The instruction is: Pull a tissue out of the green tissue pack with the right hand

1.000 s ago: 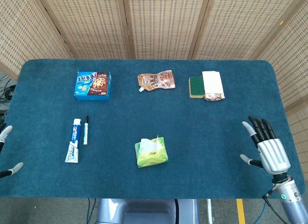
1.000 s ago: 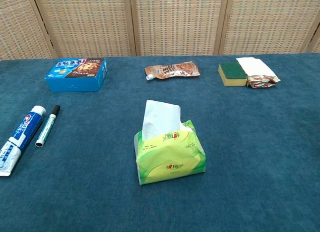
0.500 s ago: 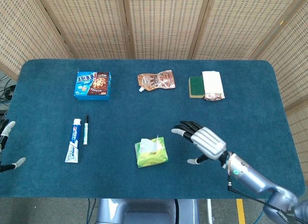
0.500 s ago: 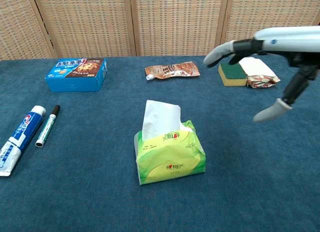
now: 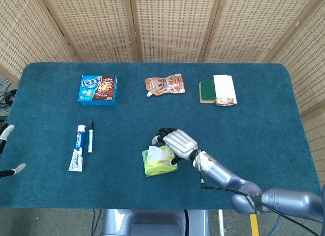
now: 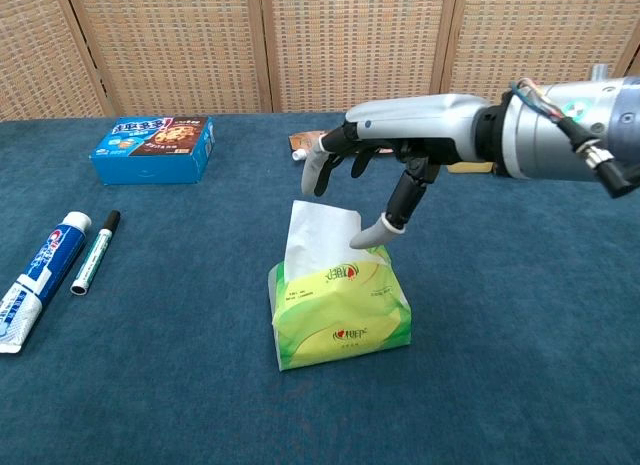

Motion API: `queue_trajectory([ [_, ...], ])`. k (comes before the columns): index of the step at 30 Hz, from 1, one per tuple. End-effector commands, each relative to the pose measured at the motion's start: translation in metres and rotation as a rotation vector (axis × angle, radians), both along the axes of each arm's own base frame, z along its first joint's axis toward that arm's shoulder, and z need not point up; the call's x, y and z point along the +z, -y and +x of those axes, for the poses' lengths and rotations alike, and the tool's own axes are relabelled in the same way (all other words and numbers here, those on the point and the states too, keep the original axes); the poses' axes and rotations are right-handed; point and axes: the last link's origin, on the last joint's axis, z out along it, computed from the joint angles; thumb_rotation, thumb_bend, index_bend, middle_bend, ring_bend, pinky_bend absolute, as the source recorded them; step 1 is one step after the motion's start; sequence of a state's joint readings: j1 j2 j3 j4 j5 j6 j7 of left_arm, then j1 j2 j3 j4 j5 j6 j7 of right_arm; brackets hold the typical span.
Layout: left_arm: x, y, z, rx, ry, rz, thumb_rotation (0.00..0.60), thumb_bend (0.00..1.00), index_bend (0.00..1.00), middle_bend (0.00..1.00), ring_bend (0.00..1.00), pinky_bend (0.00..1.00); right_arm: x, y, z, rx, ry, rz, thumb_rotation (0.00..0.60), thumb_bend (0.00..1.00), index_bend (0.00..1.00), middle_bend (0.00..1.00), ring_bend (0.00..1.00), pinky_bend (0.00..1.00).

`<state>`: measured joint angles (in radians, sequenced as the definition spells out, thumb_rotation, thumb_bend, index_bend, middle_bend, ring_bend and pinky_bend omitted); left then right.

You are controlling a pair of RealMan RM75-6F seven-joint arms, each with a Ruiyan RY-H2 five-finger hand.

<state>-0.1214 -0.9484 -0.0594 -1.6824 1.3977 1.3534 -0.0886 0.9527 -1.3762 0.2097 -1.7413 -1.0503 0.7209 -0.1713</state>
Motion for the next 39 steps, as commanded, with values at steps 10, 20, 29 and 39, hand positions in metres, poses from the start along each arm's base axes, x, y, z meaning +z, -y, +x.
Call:
queue_trajectory([
  [10, 0.001, -0.002, 0.001, 0.006, 0.011, -0.005, 0.6, 0.0, 0.0, 0.0, 0.0, 0.0, -0.028, 0.013, 0.018, -0.082, -0.151, -0.038, 0.6, 0.4, 0.47, 0.44, 0.27, 0.18],
  [20, 0.0, -0.002, 0.001, 0.007, 0.008, -0.007, 0.6, 0.0, 0.0, 0.0, 0.0, 0.0, -0.027, 0.013, 0.015, -0.095, -0.161, -0.027, 0.6, 0.77, 0.73, 0.73, 0.54, 0.21],
  [29, 0.001, 0.0, 0.001, -0.002, 0.014, -0.009, 0.6, 0.0, 0.0, 0.0, 0.0, 0.0, 0.02, 0.017, 0.028, -0.055, -0.057, -0.125, 0.6, 0.78, 0.73, 0.73, 0.54, 0.23],
  [39, 0.003, 0.003, 0.003, -0.016, 0.022, -0.004, 0.6, 0.0, 0.0, 0.0, 0.0, 0.0, 0.129, 0.055, 0.044, 0.124, 0.096, -0.687, 0.6, 0.78, 0.73, 0.73, 0.54, 0.26],
])
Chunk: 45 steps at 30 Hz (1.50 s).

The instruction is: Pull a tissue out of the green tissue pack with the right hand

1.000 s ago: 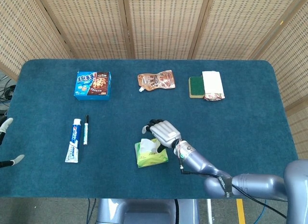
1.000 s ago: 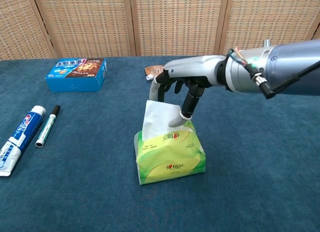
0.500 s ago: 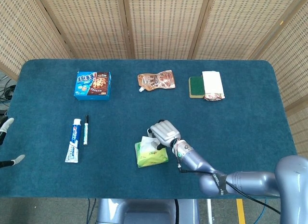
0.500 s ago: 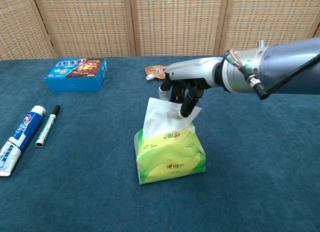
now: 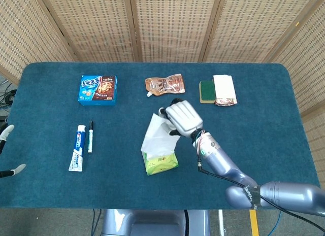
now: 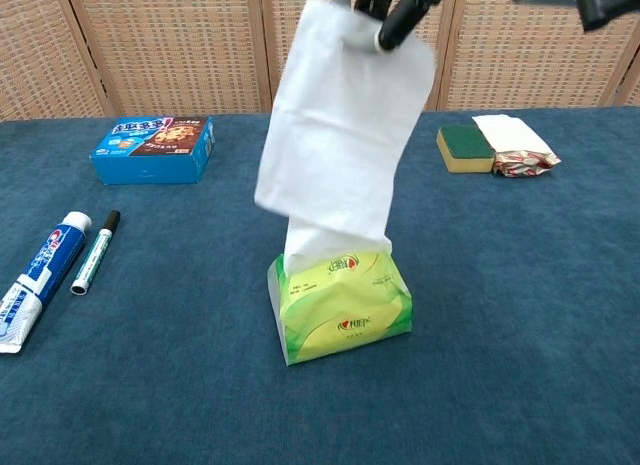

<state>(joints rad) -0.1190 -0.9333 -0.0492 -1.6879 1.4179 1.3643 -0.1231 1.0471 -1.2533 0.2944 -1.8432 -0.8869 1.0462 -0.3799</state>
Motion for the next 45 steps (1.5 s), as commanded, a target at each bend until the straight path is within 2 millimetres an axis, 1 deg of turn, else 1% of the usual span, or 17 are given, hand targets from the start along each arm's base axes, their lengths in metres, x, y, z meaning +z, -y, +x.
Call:
queue_trajectory([
  [1, 0.0, 0.001, 0.001, -0.004, 0.0, 0.0, 0.6, 0.0, 0.0, 0.0, 0.0, 0.0, 0.051, 0.024, -0.008, 0.092, 0.025, -0.337, 0.6, 0.78, 0.73, 0.73, 0.54, 0.26],
  [4, -0.001, 0.001, 0.001, -0.003, -0.004, -0.001, 0.6, 0.0, 0.0, 0.0, 0.0, 0.0, 0.052, 0.036, -0.025, 0.102, 0.014, -0.423, 0.6, 0.78, 0.73, 0.73, 0.54, 0.26],
  [7, -0.002, 0.0, 0.001, -0.002, -0.009, -0.003, 0.6, 0.0, 0.0, 0.0, 0.0, 0.0, 0.038, 0.045, -0.045, 0.076, 0.003, -0.422, 0.6, 0.78, 0.73, 0.73, 0.54, 0.26],
  [13, -0.004, -0.001, -0.001, 0.004, -0.017, -0.006, 0.6, 0.0, 0.0, 0.0, 0.0, 0.0, -0.007, 0.055, -0.085, 0.032, -0.108, -0.37, 0.6, 0.78, 0.73, 0.73, 0.54, 0.26],
  [14, -0.004, -0.001, -0.001, 0.007, -0.018, -0.006, 0.6, 0.0, 0.0, 0.0, 0.0, 0.0, -0.018, 0.056, -0.094, 0.03, -0.15, -0.357, 0.6, 0.78, 0.73, 0.73, 0.54, 0.26],
  [20, -0.006, -0.003, -0.004, 0.022, -0.024, -0.012, 0.6, 0.0, 0.0, 0.0, 0.0, 0.0, -0.057, 0.051, -0.128, 0.041, -0.256, -0.285, 0.6, 0.76, 0.73, 0.72, 0.54, 0.26],
  [21, -0.006, -0.003, -0.004, 0.024, -0.025, -0.014, 0.6, 0.0, 0.0, 0.0, 0.0, 0.0, -0.06, 0.051, -0.131, 0.042, -0.266, -0.281, 0.6, 0.73, 0.73, 0.69, 0.53, 0.26],
  [23, -0.007, -0.004, -0.004, 0.024, -0.027, -0.017, 0.6, 0.0, 0.0, 0.0, 0.0, 0.0, -0.065, 0.051, -0.14, 0.04, -0.294, -0.275, 0.6, 0.56, 0.63, 0.56, 0.45, 0.26],
  [24, -0.008, -0.004, -0.003, 0.023, -0.028, -0.017, 0.6, 0.0, 0.0, 0.0, 0.0, 0.0, -0.068, 0.051, -0.145, 0.03, -0.303, -0.266, 0.6, 0.38, 0.47, 0.41, 0.32, 0.24],
  [25, -0.008, -0.003, -0.003, 0.023, -0.029, -0.016, 0.6, 0.0, 0.0, 0.0, 0.0, 0.0, -0.07, 0.052, -0.15, 0.009, -0.313, -0.247, 0.6, 0.2, 0.26, 0.23, 0.18, 0.18],
  [27, -0.008, -0.003, -0.003, 0.021, -0.03, -0.017, 0.6, 0.0, 0.0, 0.0, 0.0, 0.0, -0.072, 0.053, -0.16, -0.041, -0.343, -0.207, 0.6, 0.02, 0.03, 0.03, 0.02, 0.06],
  [28, -0.009, -0.003, -0.003, 0.021, -0.032, -0.018, 0.6, 0.0, 0.0, 0.0, 0.0, 0.0, -0.072, 0.054, -0.164, -0.076, -0.36, -0.182, 0.6, 0.0, 0.0, 0.0, 0.0, 0.01],
  [29, -0.009, -0.002, -0.003, 0.021, -0.033, -0.019, 0.6, 0.0, 0.0, 0.0, 0.0, 0.0, -0.07, 0.054, -0.165, -0.103, -0.361, -0.165, 0.6, 0.0, 0.0, 0.0, 0.0, 0.0],
  [33, -0.01, -0.001, -0.003, 0.015, -0.037, -0.023, 0.6, 0.0, 0.0, 0.0, 0.0, 0.0, -0.047, 0.05, -0.161, -0.122, -0.278, -0.214, 0.6, 0.0, 0.0, 0.0, 0.0, 0.0],
  [36, -0.01, -0.001, -0.002, 0.012, -0.037, -0.021, 0.6, 0.0, 0.0, 0.0, 0.0, 0.0, -0.027, 0.042, -0.164, -0.11, -0.213, -0.254, 0.6, 0.0, 0.0, 0.0, 0.0, 0.0],
  [41, -0.009, 0.002, -0.001, 0.002, -0.034, -0.013, 0.6, 0.0, 0.0, 0.0, 0.0, 0.0, 0.014, 0.013, -0.185, -0.095, -0.127, -0.282, 0.6, 0.0, 0.0, 0.0, 0.0, 0.0],
  [45, -0.008, 0.006, 0.001, -0.008, -0.036, -0.009, 0.6, 0.0, 0.0, 0.0, 0.0, 0.0, 0.046, -0.023, -0.213, -0.12, -0.089, -0.27, 0.6, 0.0, 0.0, 0.0, 0.0, 0.0],
])
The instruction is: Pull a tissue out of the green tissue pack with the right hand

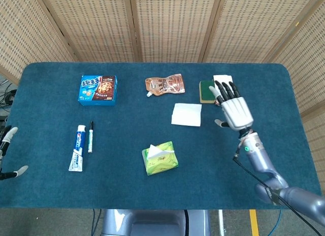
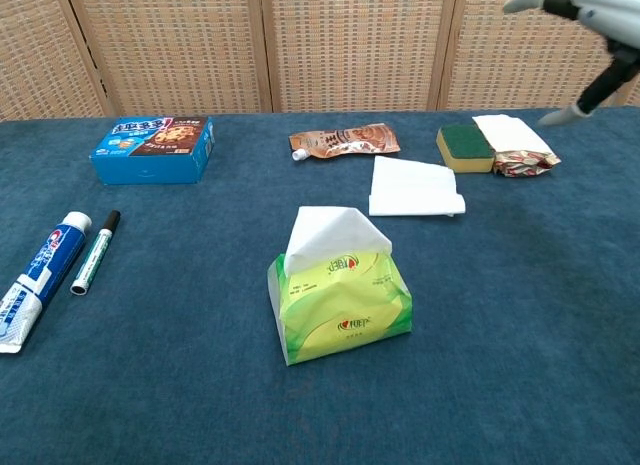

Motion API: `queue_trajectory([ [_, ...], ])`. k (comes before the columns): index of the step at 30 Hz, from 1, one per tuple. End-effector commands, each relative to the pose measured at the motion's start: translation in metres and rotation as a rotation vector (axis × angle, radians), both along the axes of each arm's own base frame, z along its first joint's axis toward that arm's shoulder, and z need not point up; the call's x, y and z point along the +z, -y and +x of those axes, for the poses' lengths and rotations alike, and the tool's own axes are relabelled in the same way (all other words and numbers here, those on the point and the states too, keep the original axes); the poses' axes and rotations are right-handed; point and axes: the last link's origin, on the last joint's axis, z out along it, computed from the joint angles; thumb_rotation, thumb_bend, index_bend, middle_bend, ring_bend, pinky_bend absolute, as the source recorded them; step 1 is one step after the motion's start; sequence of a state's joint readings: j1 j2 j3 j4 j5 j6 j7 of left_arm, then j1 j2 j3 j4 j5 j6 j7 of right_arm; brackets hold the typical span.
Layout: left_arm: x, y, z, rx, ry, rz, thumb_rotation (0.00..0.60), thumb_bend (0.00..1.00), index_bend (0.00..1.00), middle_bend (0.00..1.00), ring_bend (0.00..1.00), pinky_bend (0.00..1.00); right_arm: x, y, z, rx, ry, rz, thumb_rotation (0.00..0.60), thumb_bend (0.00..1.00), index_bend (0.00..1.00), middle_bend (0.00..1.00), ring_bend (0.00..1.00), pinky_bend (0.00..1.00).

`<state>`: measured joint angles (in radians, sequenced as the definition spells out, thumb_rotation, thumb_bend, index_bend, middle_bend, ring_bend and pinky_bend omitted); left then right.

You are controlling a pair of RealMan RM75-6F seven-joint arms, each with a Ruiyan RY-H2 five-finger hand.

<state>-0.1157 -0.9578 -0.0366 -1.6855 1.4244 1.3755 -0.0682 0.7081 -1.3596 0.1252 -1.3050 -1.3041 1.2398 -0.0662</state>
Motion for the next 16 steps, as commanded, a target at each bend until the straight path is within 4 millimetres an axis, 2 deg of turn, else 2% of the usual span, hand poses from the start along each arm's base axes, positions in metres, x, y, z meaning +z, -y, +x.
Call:
queue_trajectory([
  [1, 0.0, 0.003, 0.001, -0.006, -0.001, 0.003, 0.6, 0.0, 0.0, 0.0, 0.0, 0.0, 0.033, -0.045, -0.03, -0.013, 0.061, 0.018, 0.6, 0.0, 0.0, 0.0, 0.0, 0.0],
  [7, 0.0, 0.011, 0.005, -0.04, -0.009, 0.009, 0.6, 0.0, 0.0, 0.0, 0.0, 0.0, 0.051, -0.1, -0.064, -0.071, 0.054, 0.003, 0.6, 0.0, 0.0, 0.0, 0.0, 0.0],
  [14, 0.002, 0.02, 0.009, -0.089, -0.01, 0.032, 0.6, 0.0, 0.0, 0.0, 0.0, 0.0, 0.056, -0.145, -0.076, -0.147, 0.116, -0.027, 0.6, 0.0, 0.0, 0.0, 0.0, 0.0],
  [16, 0.002, 0.021, 0.009, -0.097, -0.01, 0.034, 0.6, 0.0, 0.0, 0.0, 0.0, 0.0, 0.057, -0.151, -0.077, -0.16, 0.121, -0.035, 0.6, 0.0, 0.0, 0.0, 0.0, 0.0],
])
